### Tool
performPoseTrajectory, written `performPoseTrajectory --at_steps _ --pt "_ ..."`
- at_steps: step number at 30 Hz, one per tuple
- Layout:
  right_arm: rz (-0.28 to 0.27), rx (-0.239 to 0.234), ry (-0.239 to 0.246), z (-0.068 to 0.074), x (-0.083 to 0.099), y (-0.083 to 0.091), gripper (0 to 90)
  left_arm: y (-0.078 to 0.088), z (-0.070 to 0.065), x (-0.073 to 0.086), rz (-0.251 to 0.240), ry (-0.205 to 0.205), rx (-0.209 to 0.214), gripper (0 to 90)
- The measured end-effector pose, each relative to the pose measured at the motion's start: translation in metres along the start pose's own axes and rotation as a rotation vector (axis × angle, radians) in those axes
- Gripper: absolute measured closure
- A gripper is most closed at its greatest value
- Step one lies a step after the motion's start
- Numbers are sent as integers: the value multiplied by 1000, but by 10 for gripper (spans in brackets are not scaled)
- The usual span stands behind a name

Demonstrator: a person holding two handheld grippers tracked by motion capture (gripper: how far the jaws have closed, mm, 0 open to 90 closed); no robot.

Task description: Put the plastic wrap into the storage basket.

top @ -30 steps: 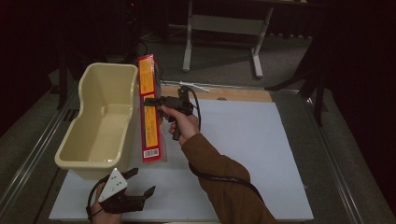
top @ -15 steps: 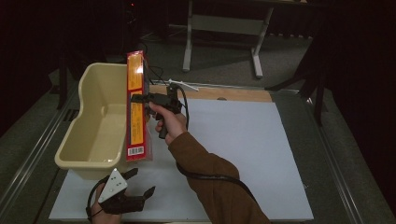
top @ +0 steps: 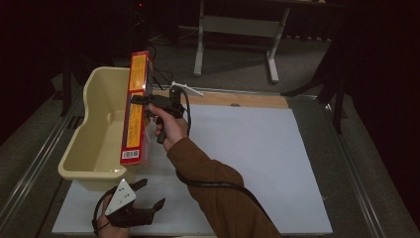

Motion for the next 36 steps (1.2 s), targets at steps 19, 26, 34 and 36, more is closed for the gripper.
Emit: performPoseTrajectory --at_steps 19,26,34,36 --pt "-47 -23 -26 4 6 -19 396 0 -1 -1 -8 -3 11 157" --pt "-43 -40 -64 -1 11 -31 395 0 -1 -1 -10 -2 10 157" --pt "-38 -18 -84 -8 17 -45 394 2 0 -1 -19 5 8 158" --pt "-44 -10 -80 -8 18 -47 393 3 0 -1 -21 6 8 158"
Point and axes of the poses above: each handheld gripper's, and its own axes: y roughly backward along the jaws, x roughly out of its underside, z roughly to its left, the point moved 5 cm from there along -y, roughly forward along the jaws, and after that the axes turned 7 degrees about -y, right-handed, at the moved point
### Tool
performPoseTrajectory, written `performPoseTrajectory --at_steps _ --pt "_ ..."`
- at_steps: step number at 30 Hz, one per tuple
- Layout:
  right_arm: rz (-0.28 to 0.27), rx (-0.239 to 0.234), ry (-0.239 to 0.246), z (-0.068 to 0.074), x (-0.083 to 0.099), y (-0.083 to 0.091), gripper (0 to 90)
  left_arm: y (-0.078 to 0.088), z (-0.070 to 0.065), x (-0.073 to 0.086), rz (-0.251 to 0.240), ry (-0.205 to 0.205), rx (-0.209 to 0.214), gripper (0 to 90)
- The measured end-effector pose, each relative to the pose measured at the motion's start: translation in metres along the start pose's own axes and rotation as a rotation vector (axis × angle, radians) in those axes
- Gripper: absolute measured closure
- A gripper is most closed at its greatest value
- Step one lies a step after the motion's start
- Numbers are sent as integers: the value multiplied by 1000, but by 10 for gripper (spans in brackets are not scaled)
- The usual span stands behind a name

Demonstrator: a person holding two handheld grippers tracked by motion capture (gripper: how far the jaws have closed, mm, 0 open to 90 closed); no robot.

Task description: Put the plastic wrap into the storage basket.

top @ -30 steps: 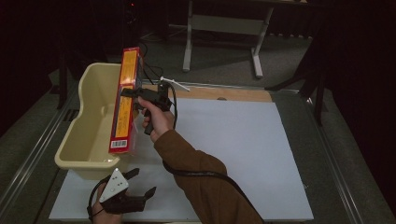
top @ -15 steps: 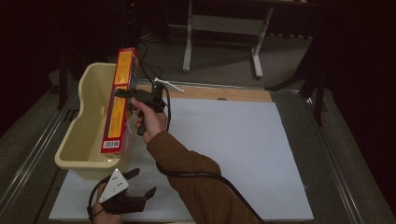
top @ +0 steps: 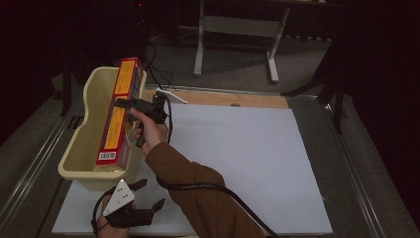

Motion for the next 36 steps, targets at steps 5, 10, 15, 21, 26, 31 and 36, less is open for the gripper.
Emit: performPoseTrajectory --at_steps 5,10,15,21,26,31,36 --pt "0 9 13 -1 2 -4 390 0 0 0 -2 2 -1 157" --pt "-5 17 12 -3 1 -5 388 1 0 0 -3 5 -3 158" --pt "6 23 6 -4 2 -7 386 1 1 0 -5 8 -5 157" --pt "8 28 18 -5 3 -9 381 2 1 0 -8 10 -7 157" --pt "9 82 51 -7 3 -11 364 2 1 0 -7 9 -7 157" --pt "15 168 88 -13 5 -14 326 2 1 0 -10 11 -9 157" --pt "33 233 139 -19 7 -16 274 3 2 0 -9 6 -9 157"
Point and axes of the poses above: each handheld gripper's, and its own axes: y roughly backward along the jaws, x roughly out of its underside, z roughly to its left, the point moved 5 cm from there along -y, roughly forward along the jaws, and after that the axes turned 7 degrees about -y, right-handed, at the moved point
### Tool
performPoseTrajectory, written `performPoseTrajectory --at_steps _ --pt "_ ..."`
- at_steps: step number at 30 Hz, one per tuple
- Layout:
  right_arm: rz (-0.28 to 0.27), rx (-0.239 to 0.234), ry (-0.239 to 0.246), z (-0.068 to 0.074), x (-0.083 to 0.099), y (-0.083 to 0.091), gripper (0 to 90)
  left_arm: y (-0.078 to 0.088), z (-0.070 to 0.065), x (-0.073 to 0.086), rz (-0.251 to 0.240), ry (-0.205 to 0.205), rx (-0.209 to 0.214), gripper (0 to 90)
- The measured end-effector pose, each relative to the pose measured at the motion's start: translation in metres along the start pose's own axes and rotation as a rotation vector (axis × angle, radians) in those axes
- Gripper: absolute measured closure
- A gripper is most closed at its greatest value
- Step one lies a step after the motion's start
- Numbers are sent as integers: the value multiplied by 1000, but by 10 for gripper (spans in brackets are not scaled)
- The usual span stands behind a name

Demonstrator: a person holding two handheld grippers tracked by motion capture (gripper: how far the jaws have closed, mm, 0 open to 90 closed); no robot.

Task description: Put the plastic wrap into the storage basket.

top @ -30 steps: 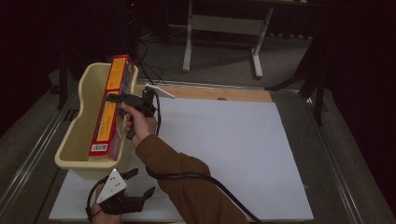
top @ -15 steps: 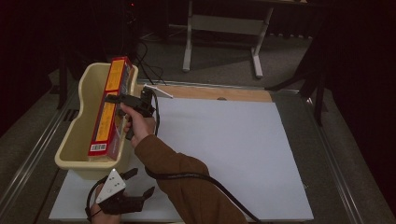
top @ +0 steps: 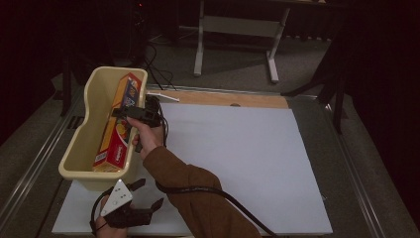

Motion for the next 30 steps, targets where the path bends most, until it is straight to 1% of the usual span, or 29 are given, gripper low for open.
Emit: performPoseTrajectory --at_steps 1,2,3,4,5,7,8,9,10,12,13,14,16,17,19,21,25,26,27,28,29,30 --pt "0 0 0 0 0 0 274 0 0 0 0 1 0 157" --pt "-8 11 20 1 0 1 280 0 0 0 1 2 1 157" --pt "-8 11 20 1 0 1 280 0 0 0 1 2 1 157" --pt "-2 -11 48 4 -2 6 313 -1 0 0 1 1 0 157" --pt "5 -4 56 5 -1 7 317 -1 -1 0 2 2 1 157" --pt "23 -8 62 4 0 10 326 -2 -1 0 5 1 -1 157" --pt "21 -1 78 3 0 12 335 -1 -1 0 5 -3 -1 157" --pt "29 -3 106 3 1 15 335 -1 -1 0 5 -4 0 158" --pt "29 7 121 2 2 18 339 -1 -1 0 5 -4 -1 158" --pt "40 1 146 0 2 26 345 -2 0 0 8 -5 -3 158" --pt "37 12 161 -2 0 33 352 -2 0 0 9 -4 -3 157" --pt "40 5 174 -3 -1 37 357 -2 0 0 10 -3 -4 157" --pt "30 4 196 -5 -4 49 371 -2 0 0 11 -5 -5 157" --pt "26 -10 199 -6 -5 55 374 -2 0 0 12 -7 -5 157" --pt "17 -5 220 -9 -7 68 378 -3 0 -1 12 -7 -5 157" --pt "13 19 269 -13 -7 80 380 -4 0 -1 15 -11 -4 157" --pt "-4 95 374 -26 -9 108 384 -5 -1 -1 20 -14 -2 157" --pt "-4 95 374 -26 -9 108 384 -5 -1 -1 20 -14 -2 157" --pt "-7 116 404 -30 -10 115 384 -5 -1 -1 20 -14 -2 157" --pt "-5 167 490 -40 -9 132 389 -6 -1 -2 23 -19 -3 157" --pt "-9 188 528 -44 -8 139 390 -6 -1 -2 23 -20 -3 158" --pt "-12 196 565 -48 -7 147 390 -6 -1 -2 25 -22 -4 157"
Point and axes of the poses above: each handheld gripper's, and its own axes: y roughly backward along the jaws, x roughly out of its underside, z roughly to its left, the point moved 5 cm from there along -y, roughly forward along the jaws, and after that the axes turned 7 degrees about -y, right-handed, at the moved point
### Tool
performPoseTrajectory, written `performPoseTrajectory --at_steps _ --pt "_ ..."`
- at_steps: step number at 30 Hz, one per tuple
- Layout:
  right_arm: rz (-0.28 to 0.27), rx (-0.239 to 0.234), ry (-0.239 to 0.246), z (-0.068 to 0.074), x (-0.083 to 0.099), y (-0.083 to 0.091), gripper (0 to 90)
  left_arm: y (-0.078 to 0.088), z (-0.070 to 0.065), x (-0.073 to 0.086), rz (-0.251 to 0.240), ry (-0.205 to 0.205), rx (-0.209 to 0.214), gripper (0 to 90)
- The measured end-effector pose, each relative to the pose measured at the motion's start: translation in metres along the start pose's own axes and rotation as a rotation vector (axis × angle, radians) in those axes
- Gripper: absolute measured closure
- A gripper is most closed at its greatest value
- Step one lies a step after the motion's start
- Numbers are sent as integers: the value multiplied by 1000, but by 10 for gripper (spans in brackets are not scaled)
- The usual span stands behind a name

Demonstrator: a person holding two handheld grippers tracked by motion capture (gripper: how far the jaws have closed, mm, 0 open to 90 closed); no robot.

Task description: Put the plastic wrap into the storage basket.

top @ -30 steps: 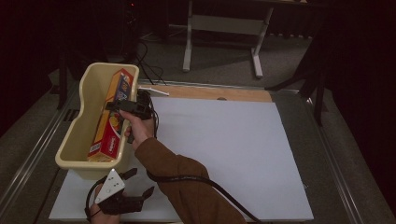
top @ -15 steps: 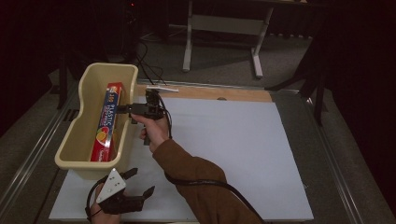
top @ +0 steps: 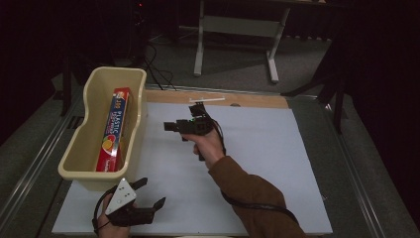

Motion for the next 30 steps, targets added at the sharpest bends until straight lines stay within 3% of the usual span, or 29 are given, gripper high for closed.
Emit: performPoseTrajectory --at_steps 4,7,11,18,22,25,30 --pt "-10 53 127 -23 19 28 389 -1 1 0 4 1 -2 157" --pt "-24 79 180 -37 33 45 386 -1 1 0 5 3 -3 157" --pt "-43 148 305 -55 59 69 369 -2 2 0 6 6 -9 158" --pt "-51 215 410 -81 103 113 340 0 4 1 7 12 -27 157" --pt "-83 234 410 -96 127 141 333 1 5 1 7 18 -41 157" --pt "-117 230 384 -107 143 159 327 1 6 1 8 23 -52 157" --pt "-167 241 366 -118 159 183 324 1 7 1 10 24 -57 157"
Point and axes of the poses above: each handheld gripper's, and its own axes: y roughly backward along the jaws, x roughly out of its underside, z roughly to its left, the point moved 5 cm from there along -y, roughly forward along the jaws, and after that the axes turned 7 degrees about -y, right-handed, at the moved point
